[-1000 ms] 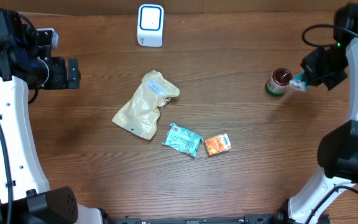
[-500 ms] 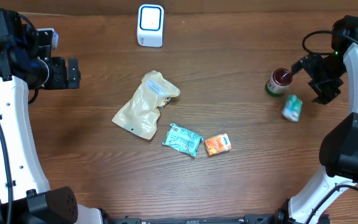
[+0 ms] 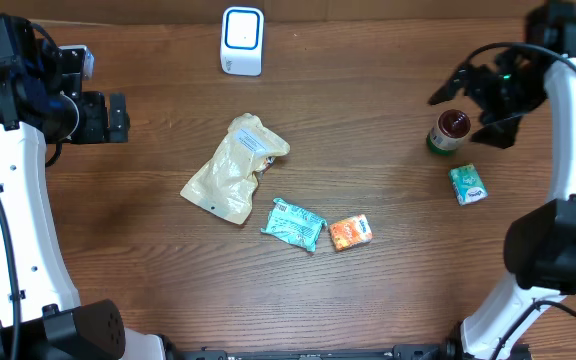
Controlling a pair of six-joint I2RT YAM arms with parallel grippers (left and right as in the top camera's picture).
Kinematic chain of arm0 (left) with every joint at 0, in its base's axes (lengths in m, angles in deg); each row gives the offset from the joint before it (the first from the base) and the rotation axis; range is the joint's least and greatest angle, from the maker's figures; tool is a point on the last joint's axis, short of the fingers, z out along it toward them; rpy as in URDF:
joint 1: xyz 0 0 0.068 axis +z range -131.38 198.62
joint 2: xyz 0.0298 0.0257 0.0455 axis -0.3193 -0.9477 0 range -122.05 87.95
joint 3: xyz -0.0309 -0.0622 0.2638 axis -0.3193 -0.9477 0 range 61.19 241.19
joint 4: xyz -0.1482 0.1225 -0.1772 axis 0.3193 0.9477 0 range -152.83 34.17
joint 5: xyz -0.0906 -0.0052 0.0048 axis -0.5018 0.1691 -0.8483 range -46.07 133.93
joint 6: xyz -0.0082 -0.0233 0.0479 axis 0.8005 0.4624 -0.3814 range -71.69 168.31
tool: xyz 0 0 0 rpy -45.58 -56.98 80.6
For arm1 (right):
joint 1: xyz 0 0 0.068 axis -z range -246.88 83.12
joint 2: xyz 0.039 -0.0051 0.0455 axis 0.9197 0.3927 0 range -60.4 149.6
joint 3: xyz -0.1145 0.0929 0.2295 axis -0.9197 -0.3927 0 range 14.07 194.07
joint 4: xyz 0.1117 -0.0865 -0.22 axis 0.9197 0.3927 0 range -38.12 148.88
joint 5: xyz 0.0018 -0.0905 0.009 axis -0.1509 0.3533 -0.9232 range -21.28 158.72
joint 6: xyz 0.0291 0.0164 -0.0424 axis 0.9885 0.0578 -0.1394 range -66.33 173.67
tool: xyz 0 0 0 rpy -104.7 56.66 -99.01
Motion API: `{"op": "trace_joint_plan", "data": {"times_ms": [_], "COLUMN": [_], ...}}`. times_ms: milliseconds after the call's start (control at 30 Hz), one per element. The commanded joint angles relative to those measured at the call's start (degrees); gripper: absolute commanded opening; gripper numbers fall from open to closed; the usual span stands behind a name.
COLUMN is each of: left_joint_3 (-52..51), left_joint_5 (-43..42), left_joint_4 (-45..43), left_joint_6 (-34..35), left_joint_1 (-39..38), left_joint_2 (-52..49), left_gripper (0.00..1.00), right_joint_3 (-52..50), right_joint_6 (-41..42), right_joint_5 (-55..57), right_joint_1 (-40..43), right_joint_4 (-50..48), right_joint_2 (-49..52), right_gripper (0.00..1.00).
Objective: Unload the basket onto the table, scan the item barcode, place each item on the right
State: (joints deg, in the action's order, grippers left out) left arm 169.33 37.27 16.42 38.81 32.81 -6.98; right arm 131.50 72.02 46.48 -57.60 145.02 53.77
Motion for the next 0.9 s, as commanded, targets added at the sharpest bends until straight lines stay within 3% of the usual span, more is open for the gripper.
{"op": "trace_joint_plan", "data": {"times_ms": [0,300,500,600,767,867], "left_joint_3": [-0.09,-0.09,-0.09,-0.09,-0.09,-0.09], "left_joint_5": [0.04,0.04,0.02,0.02,0.02,0.02], "left_joint_4": [0.0,0.0,0.0,0.02,0.0,0.02], "left_joint_6": [-1.22,-1.22,-1.22,-1.22,-1.22,-1.22], "left_joint_1": [-0.72,-0.72,-0.72,-0.72,-0.72,-0.72], "left_joint_2": [-0.31,-0.31,-0.31,-0.31,-0.31,-0.31], "left_gripper": [1.0,1.0,1.0,1.0,1.0,1.0], "right_joint_3": [1.29,-9.07,-22.25,-28.76,-37.16,-40.37], "right_joint_6": [-2.43,-5.84,-9.7,-9.7,-9.68,-9.68], "right_joint_5": [-1.11,5.27,5.25,5.25,4.85,3.08], "right_joint_1": [-4.37,-11.65,-15.61,-17.07,-18.25,-18.34], "right_joint_4": [2.67,-4.39,-11.28,-15.13,-20.55,-23.89], "right_joint_2": [-2.82,-2.8,-2.8,-2.8,-2.8,-2.8], "right_gripper": [1.0,1.0,0.67,0.56,0.51,0.4]}}
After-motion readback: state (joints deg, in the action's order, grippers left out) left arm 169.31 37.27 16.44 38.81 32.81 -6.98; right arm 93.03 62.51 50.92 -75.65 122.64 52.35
